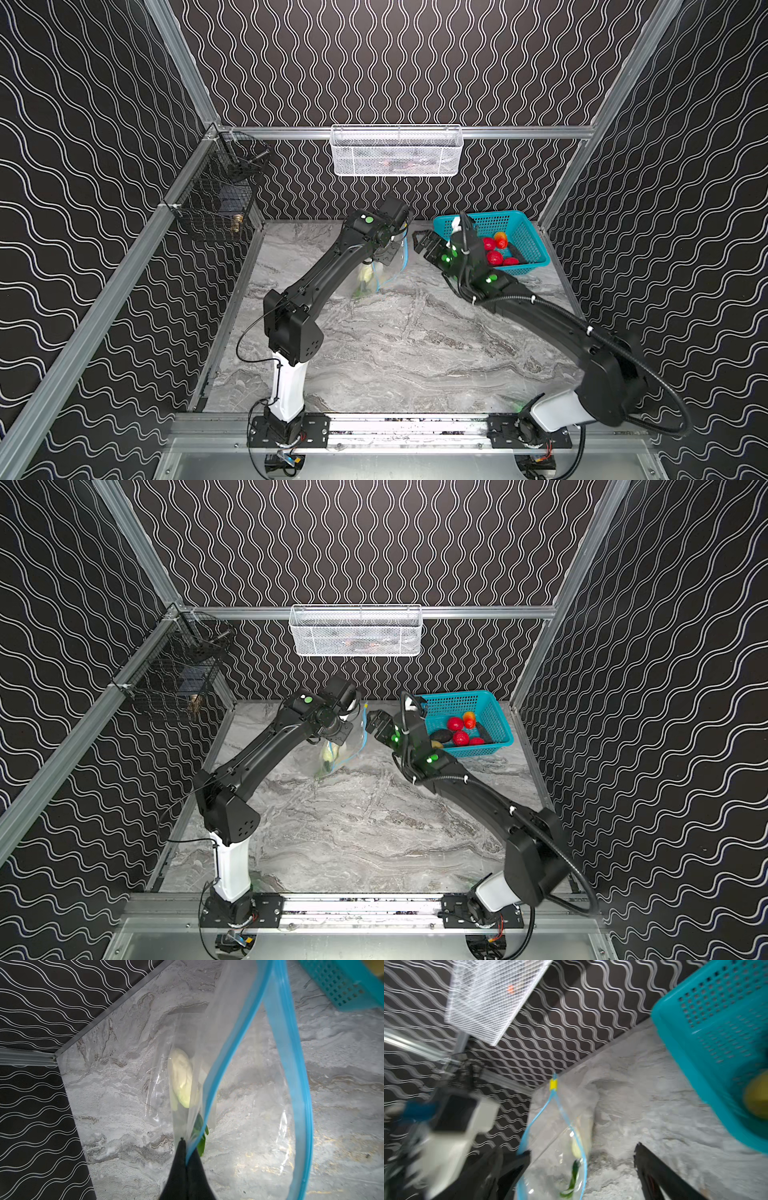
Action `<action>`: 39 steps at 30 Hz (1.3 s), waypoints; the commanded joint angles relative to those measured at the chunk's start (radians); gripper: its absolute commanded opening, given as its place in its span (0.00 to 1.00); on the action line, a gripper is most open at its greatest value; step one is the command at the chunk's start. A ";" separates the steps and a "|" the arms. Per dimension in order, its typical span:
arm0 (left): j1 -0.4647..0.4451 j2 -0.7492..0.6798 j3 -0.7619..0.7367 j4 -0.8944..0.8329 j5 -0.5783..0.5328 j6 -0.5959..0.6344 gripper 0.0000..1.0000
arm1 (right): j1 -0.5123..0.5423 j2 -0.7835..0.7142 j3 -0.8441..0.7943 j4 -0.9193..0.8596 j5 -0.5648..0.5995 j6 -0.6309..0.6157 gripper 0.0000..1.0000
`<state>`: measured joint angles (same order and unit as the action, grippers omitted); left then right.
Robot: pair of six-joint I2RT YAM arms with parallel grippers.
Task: Place the food in the zip-top bag and seal the zipper
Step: 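Withdraw the right gripper from the bag and move it to the teal basket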
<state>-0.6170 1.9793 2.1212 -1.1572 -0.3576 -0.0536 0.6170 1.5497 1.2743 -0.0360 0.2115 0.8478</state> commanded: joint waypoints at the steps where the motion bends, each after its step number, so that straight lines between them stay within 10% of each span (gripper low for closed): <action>1: 0.000 -0.013 0.025 -0.020 0.007 -0.011 0.00 | -0.009 0.083 0.156 -0.353 0.130 -0.008 0.99; 11: 0.002 0.055 0.083 -0.061 -0.063 0.000 0.00 | -0.020 0.333 0.543 -0.720 0.375 -0.045 0.99; 23: 0.002 0.045 0.038 -0.055 0.018 -0.006 0.00 | -0.226 0.178 0.241 -0.354 0.079 -0.089 1.00; 39: 0.003 -0.008 -0.077 0.005 0.095 0.014 0.00 | -0.406 0.420 0.551 -0.615 -0.014 -0.160 0.99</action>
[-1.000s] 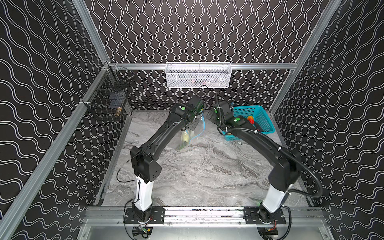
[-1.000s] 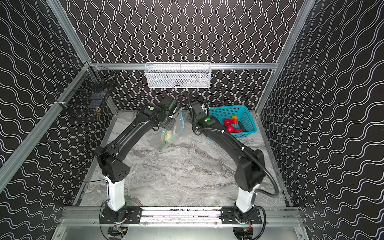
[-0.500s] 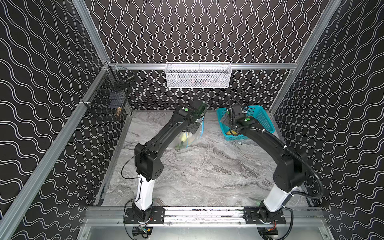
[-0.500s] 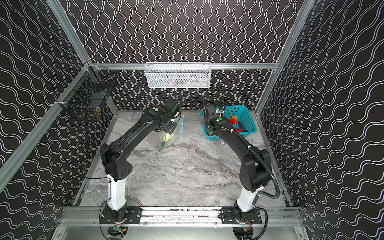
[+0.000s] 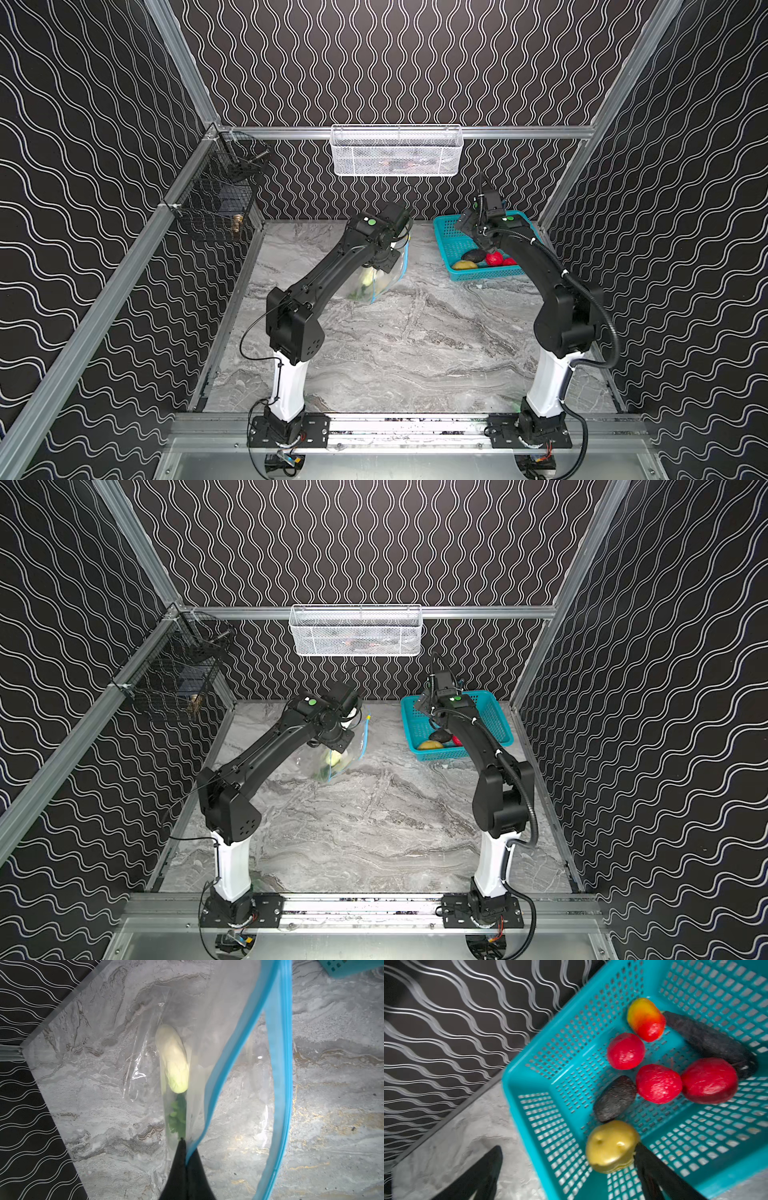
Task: Place the food in the zip-top bag and seal the zipper
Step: 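Withdraw the right gripper from the bag and move it to the teal basket, then lower the right gripper into the basket and grasp a red beet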
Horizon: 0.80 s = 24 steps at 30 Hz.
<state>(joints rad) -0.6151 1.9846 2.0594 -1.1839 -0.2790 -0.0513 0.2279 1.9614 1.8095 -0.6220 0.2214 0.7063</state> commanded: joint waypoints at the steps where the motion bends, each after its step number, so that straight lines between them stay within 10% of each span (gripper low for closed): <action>1: 0.001 -0.015 -0.026 0.039 0.016 0.012 0.00 | -0.031 0.016 0.017 -0.028 -0.026 -0.023 1.00; 24: 0.003 -0.052 -0.121 0.116 0.189 -0.005 0.00 | -0.246 0.296 0.226 -0.025 -0.169 -0.014 0.98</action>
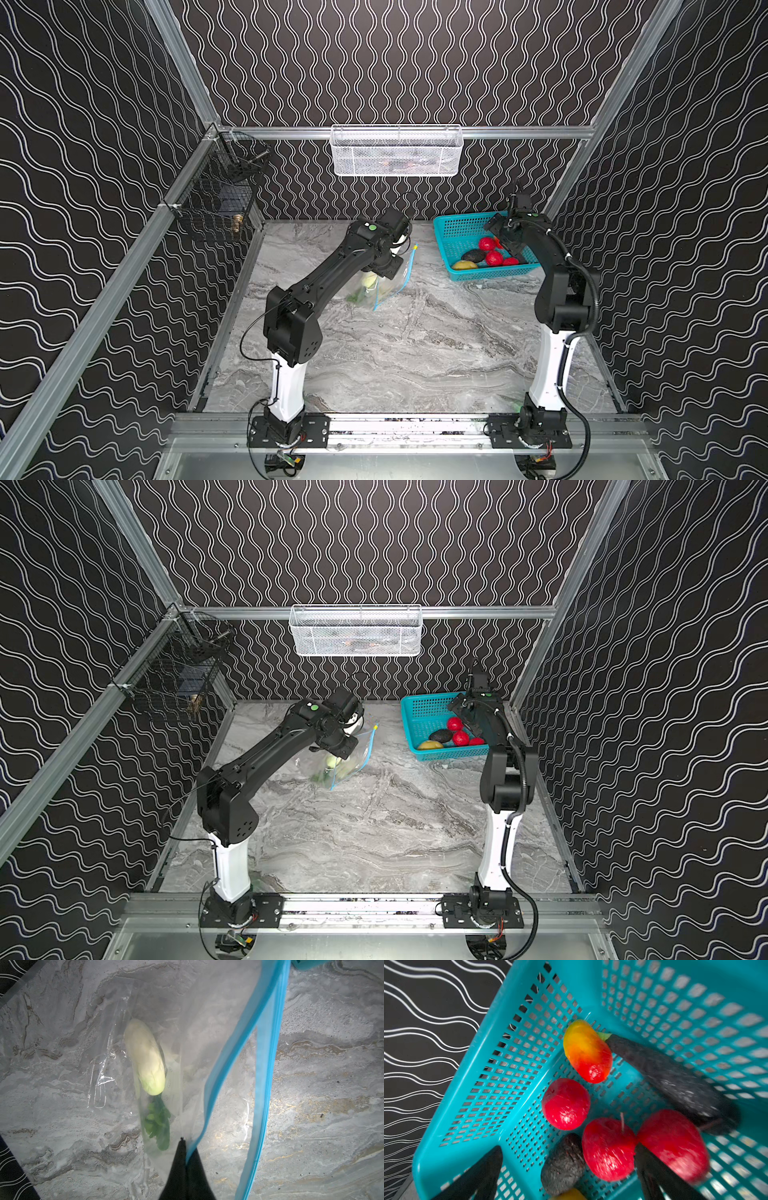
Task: Place the food in the zip-top bag and seal the zipper
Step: 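Lower the right gripper into the basket and grasp a red beet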
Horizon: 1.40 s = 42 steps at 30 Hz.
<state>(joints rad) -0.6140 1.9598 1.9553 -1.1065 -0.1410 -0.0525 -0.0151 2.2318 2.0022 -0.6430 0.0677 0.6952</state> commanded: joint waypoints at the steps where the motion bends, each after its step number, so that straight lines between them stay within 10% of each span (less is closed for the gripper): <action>1: 0.001 -0.043 -0.037 0.060 0.067 0.002 0.00 | -0.005 0.040 0.045 -0.002 -0.017 -0.003 0.97; 42: 0.001 -0.148 -0.199 0.226 0.047 0.028 0.00 | -0.005 0.218 0.126 0.075 -0.083 0.038 0.72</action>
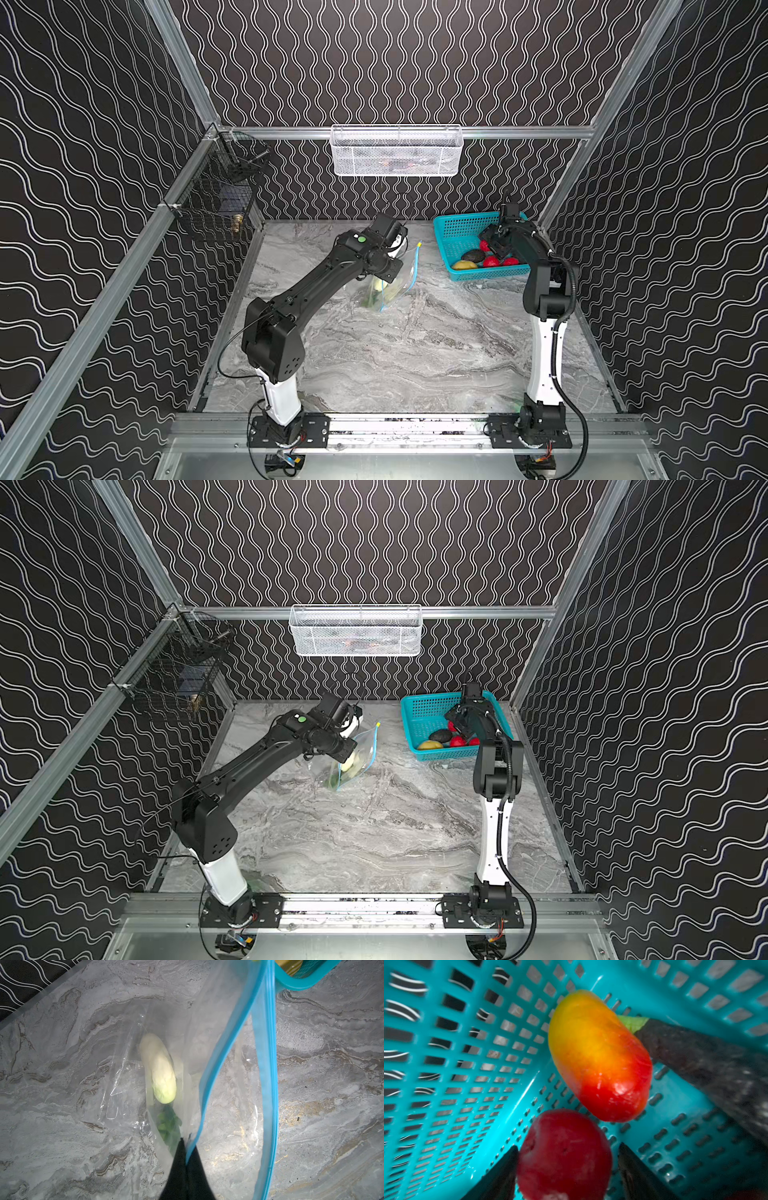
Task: Place the food in the zip-top bag and seal the zipper
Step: 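Lower the right gripper into the basket and grasp a red beet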
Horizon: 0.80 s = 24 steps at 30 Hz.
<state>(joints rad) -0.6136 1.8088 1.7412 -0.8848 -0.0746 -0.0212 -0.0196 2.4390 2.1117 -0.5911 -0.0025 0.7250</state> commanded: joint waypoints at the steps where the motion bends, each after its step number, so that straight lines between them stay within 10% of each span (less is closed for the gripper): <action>1: 0.000 0.000 0.012 0.005 -0.019 -0.004 0.00 | 0.000 0.012 0.021 0.020 -0.014 0.007 0.70; 24: 0.001 0.006 0.019 0.002 -0.031 -0.012 0.00 | -0.001 -0.177 -0.204 0.177 -0.065 0.037 0.49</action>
<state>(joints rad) -0.6136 1.8145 1.7576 -0.8852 -0.1005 -0.0242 -0.0200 2.2986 1.9335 -0.4751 -0.0586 0.7483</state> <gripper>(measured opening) 0.048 0.553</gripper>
